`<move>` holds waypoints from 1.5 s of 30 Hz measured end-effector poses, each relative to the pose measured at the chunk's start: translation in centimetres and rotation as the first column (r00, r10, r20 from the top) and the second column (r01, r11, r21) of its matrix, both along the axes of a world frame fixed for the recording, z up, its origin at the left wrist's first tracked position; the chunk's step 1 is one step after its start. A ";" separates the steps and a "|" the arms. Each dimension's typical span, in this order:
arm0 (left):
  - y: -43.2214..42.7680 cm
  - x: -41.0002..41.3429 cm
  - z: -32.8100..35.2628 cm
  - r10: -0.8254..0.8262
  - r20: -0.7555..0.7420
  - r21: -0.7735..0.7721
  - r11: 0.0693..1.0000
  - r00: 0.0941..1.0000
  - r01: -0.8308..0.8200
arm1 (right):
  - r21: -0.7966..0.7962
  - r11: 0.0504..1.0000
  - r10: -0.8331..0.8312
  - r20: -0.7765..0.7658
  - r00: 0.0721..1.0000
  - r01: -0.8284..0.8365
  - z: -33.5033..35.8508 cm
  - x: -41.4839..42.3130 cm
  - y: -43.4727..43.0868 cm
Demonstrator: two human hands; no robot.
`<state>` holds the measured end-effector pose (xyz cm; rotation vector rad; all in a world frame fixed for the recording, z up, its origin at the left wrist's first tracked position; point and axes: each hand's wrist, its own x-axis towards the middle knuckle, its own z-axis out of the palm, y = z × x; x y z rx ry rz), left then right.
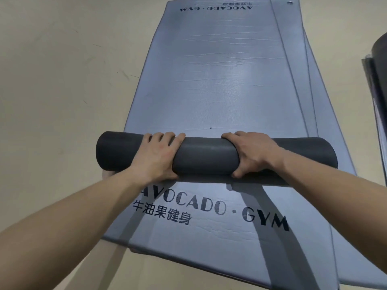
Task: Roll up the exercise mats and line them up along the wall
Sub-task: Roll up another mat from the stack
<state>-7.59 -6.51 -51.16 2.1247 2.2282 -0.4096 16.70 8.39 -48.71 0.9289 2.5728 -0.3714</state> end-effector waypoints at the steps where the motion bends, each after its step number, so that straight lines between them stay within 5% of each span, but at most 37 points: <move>1: 0.3 -0.1 0.2 0.011 0.013 -0.002 1.000 1.000 -0.011 | -0.033 0.999 -0.004 0.008 1.000 0.005 0.3 -0.4 0.5; 9: 1.1 0.3 3.3 0.055 0.156 -0.332 0.943 0.986 0.000 | -0.339 0.939 -0.036 0.064 0.997 0.056 2.4 0.7 0.2; 11: 1.7 0.3 4.1 0.079 0.188 -0.412 0.911 0.979 0.006 | -0.234 0.972 -0.028 0.033 0.999 0.035 2.5 1.6 -1.5; 15: 3.7 0.1 5.1 0.172 0.311 -0.509 0.861 0.935 0.011 | 0.286 0.958 0.002 -0.033 0.999 0.007 0.3 3.7 -5.8; 19: 3.1 0.1 4.3 0.158 0.352 -0.442 0.897 0.923 0.015 | 0.252 0.968 0.005 -0.031 1.000 0.003 0.1 3.5 -4.6; 23: 0.1 2.0 2.2 -0.009 0.080 -0.016 1.000 0.997 0.011 | 0.047 0.999 -0.029 0.021 0.999 0.028 2.0 1.7 -1.5; 26: 1.8 1.6 2.9 0.038 0.165 -0.069 0.997 0.986 -0.027 | -0.036 0.999 -0.036 0.036 0.999 0.038 2.4 0.9 0.1; 32: 4.5 0.6 4.2 0.141 0.254 -0.247 0.966 0.957 -0.077 | 0.424 0.906 0.034 -0.066 0.997 -0.003 -1.1 3.4 -2.9; 38: 2.5 2.2 2.4 0.087 0.007 0.028 0.996 0.996 -0.087 | 0.189 0.981 0.034 -0.018 0.999 -0.030 2.5 1.1 0.6; 45: 2.7 1.4 4.3 0.081 0.112 -0.261 0.964 0.990 -0.050 | -0.101 0.994 0.046 0.074 0.996 -0.038 3.2 1.4 0.8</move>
